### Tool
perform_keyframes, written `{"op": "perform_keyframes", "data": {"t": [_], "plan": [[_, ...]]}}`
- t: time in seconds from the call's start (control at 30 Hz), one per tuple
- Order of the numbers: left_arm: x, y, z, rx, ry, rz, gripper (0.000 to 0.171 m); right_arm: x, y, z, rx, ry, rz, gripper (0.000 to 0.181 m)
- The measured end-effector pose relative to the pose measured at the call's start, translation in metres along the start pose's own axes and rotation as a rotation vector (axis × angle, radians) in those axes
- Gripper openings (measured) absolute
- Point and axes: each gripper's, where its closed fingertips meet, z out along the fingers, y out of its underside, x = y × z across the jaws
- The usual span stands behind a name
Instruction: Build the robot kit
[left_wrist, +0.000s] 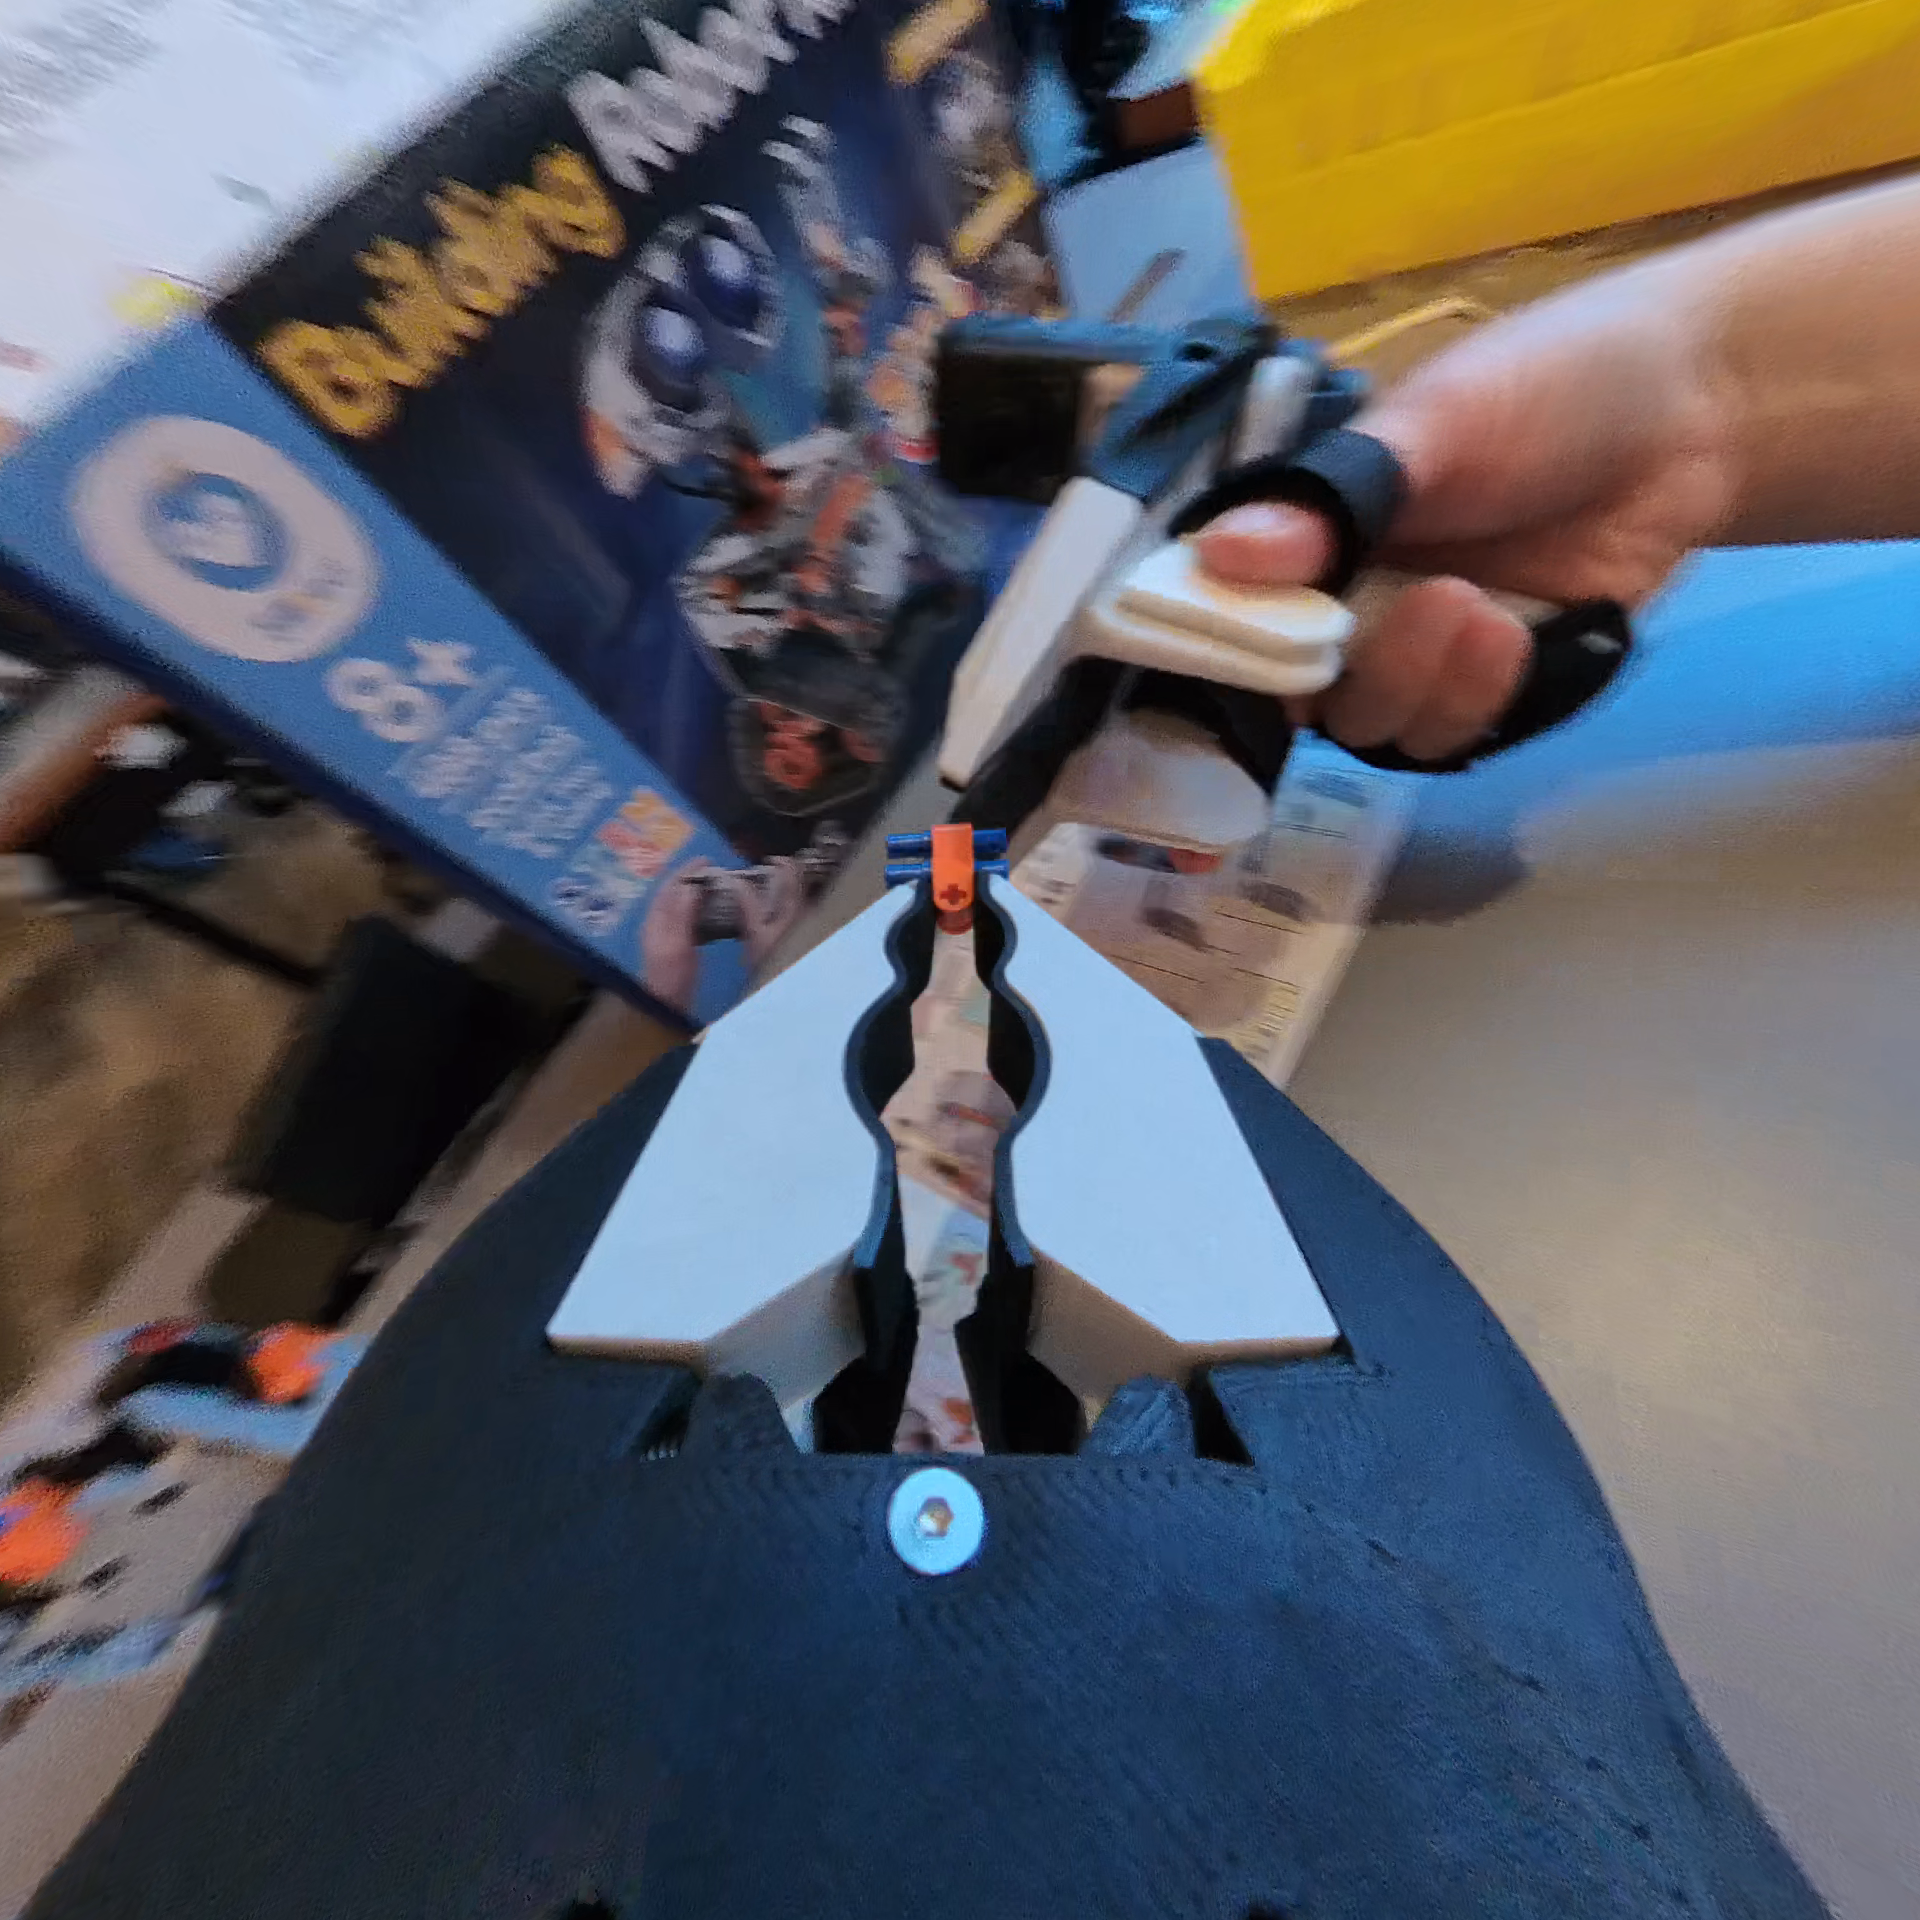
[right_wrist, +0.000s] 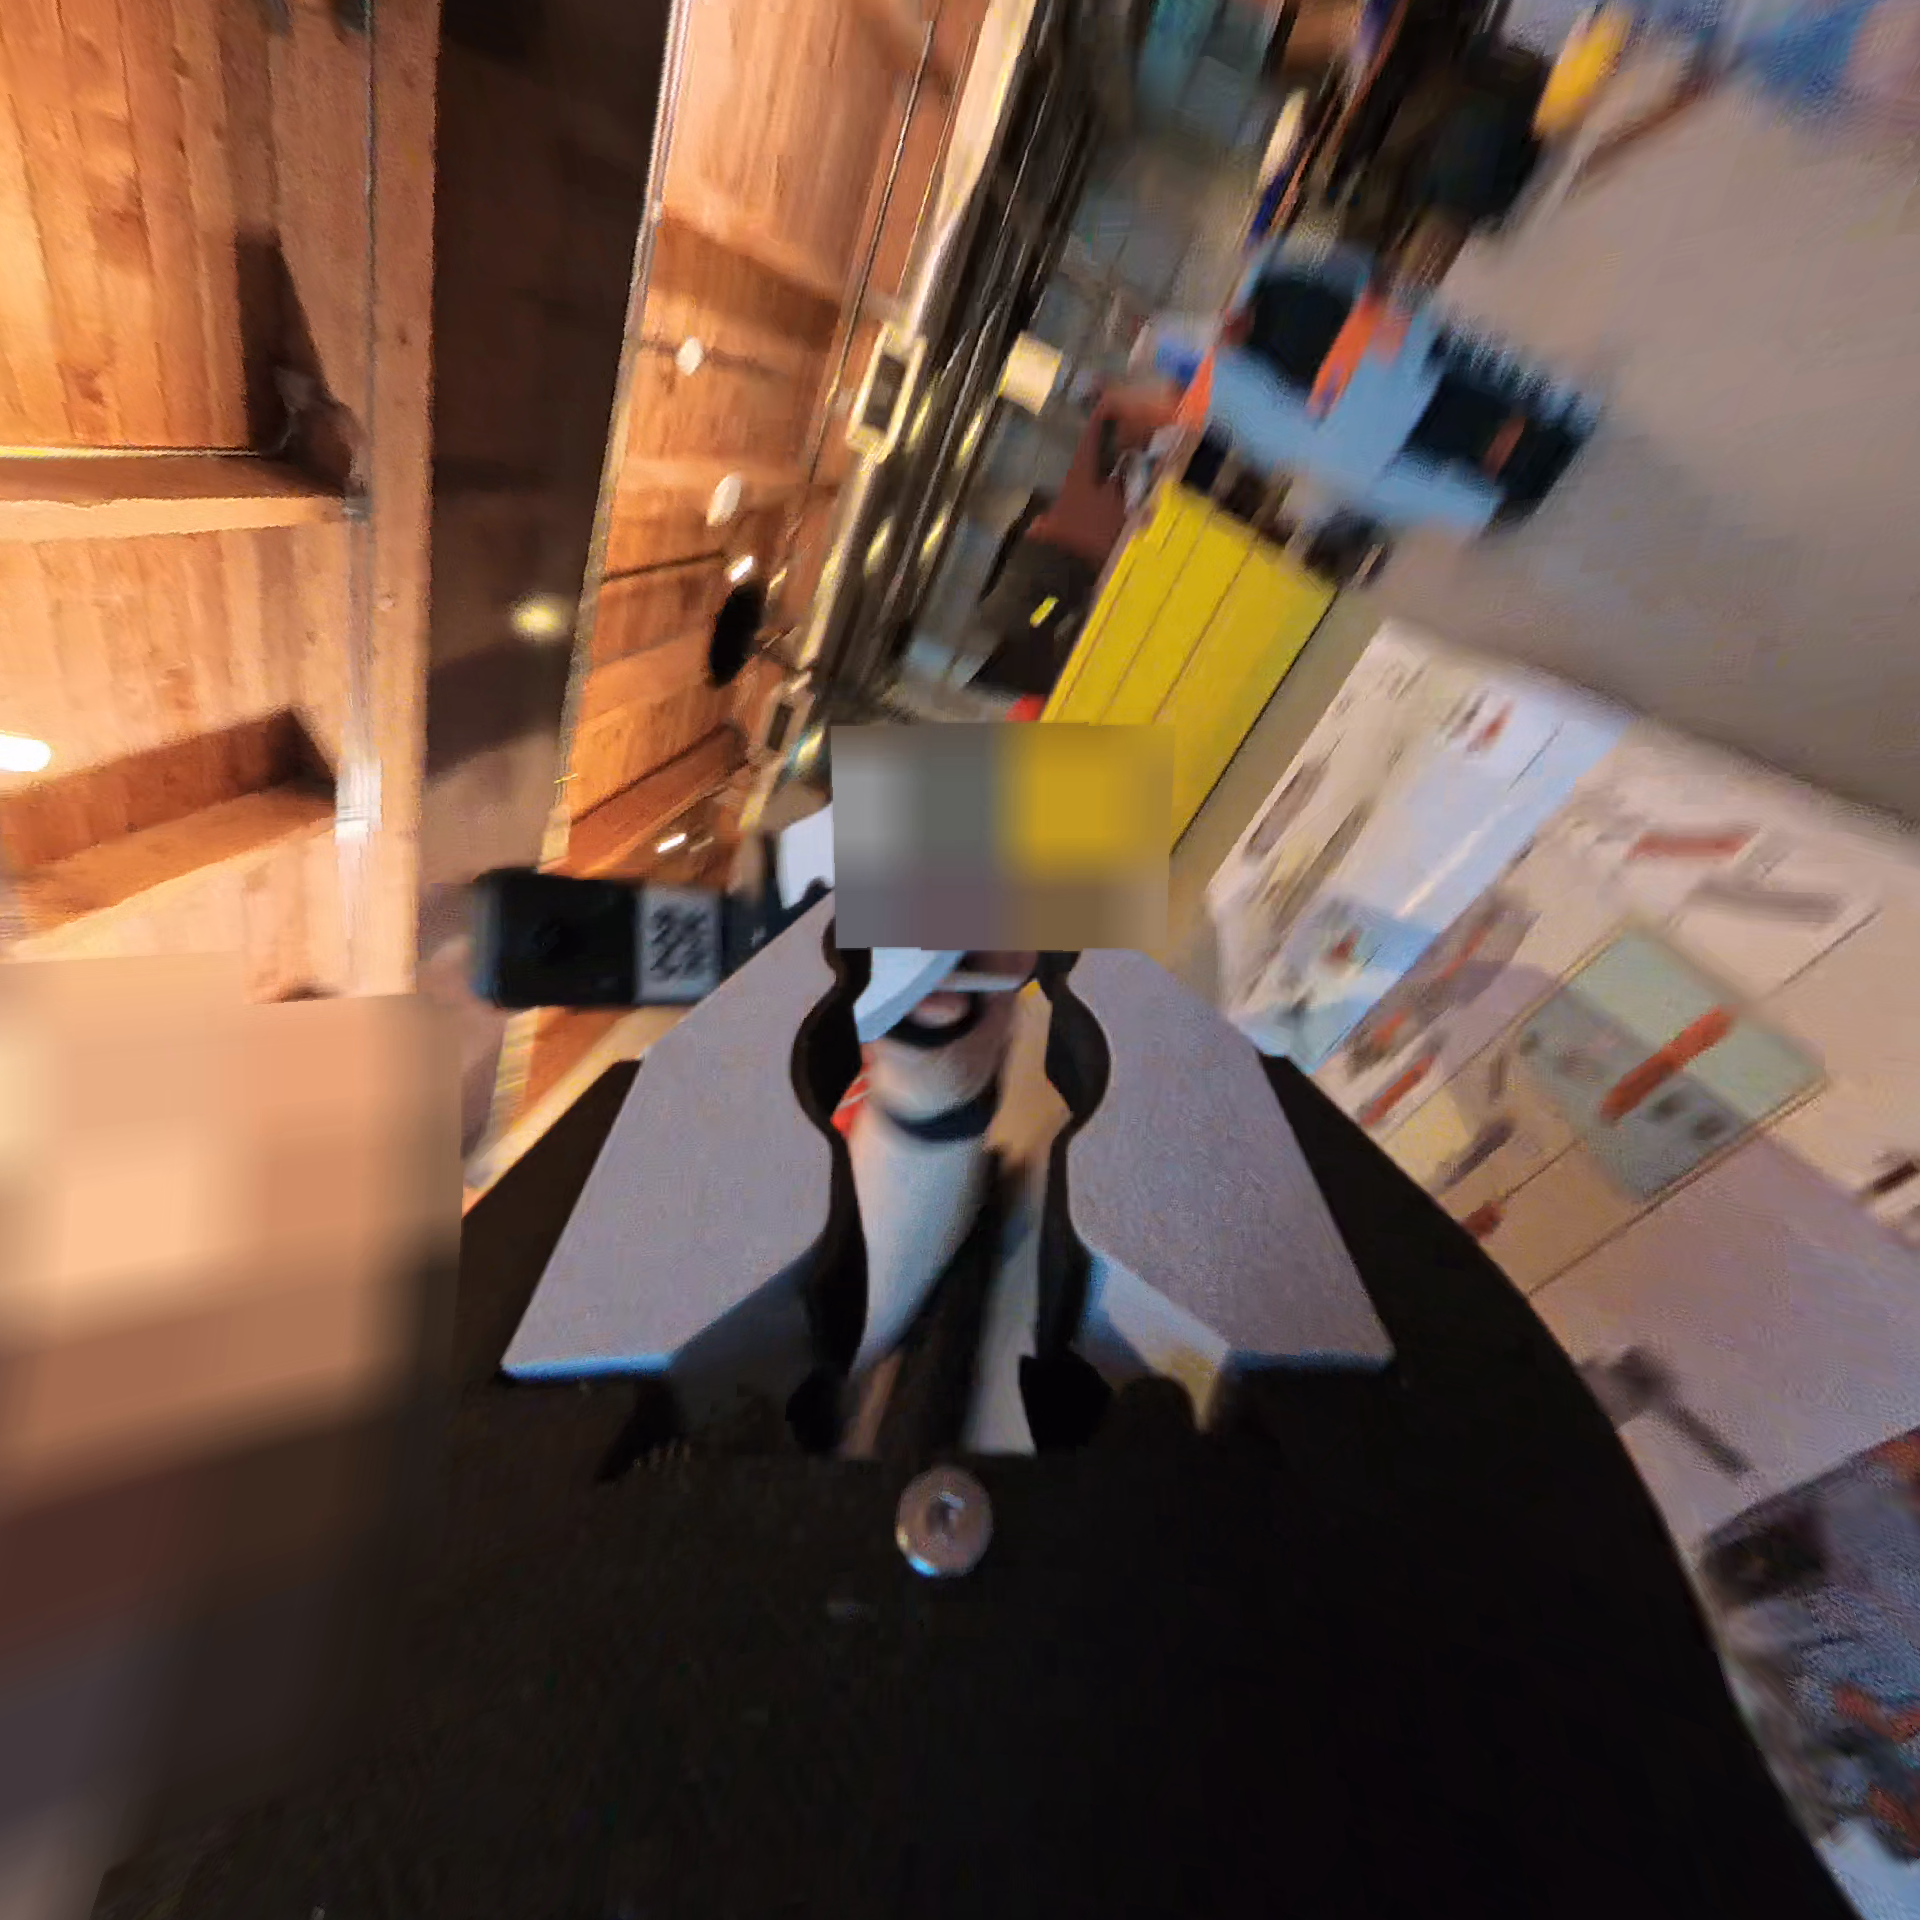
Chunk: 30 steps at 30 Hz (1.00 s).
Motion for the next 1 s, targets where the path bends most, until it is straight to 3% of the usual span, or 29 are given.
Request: {"op": "perform_keyframes", "data": {"t": [0.07,0.13,0.27,0.33,0.4,0.6,0.7,1.0], "plan": [[-0.021,-0.009,-0.004,0.023,-0.199,0.038,0.005,0.000,-0.022,-0.001,0.167,0.098,-0.217,0.033],[-0.029,-0.019,-0.008,0.046,-0.334,0.080,0.005,-0.019,-0.032,0.002,0.328,0.078,-0.349,0.035],[-0.024,-0.044,-0.018,0.121,-0.490,0.226,0.005,-0.039,-0.030,0.012,0.456,-0.066,-0.219,0.031],[-0.022,-0.049,-0.020,0.140,-0.505,0.224,0.005,-0.044,-0.027,0.013,0.491,-0.163,-0.129,0.023],[-0.022,-0.048,-0.019,0.139,-0.492,0.194,0.005,-0.051,-0.026,0.012,0.516,-0.246,-0.074,0.005],[-0.021,-0.051,-0.022,0.181,-0.479,0.164,0.006,-0.054,-0.024,0.012,0.477,-0.246,-0.117,0.005],[-0.025,-0.051,-0.023,0.192,-0.480,0.142,0.022,-0.053,-0.024,0.010,0.482,-0.237,-0.119,0.005],[-0.021,-0.043,-0.021,0.204,-0.386,0.171,0.016,-0.047,-0.020,0.014,0.394,-0.212,-0.100,0.005]]}}
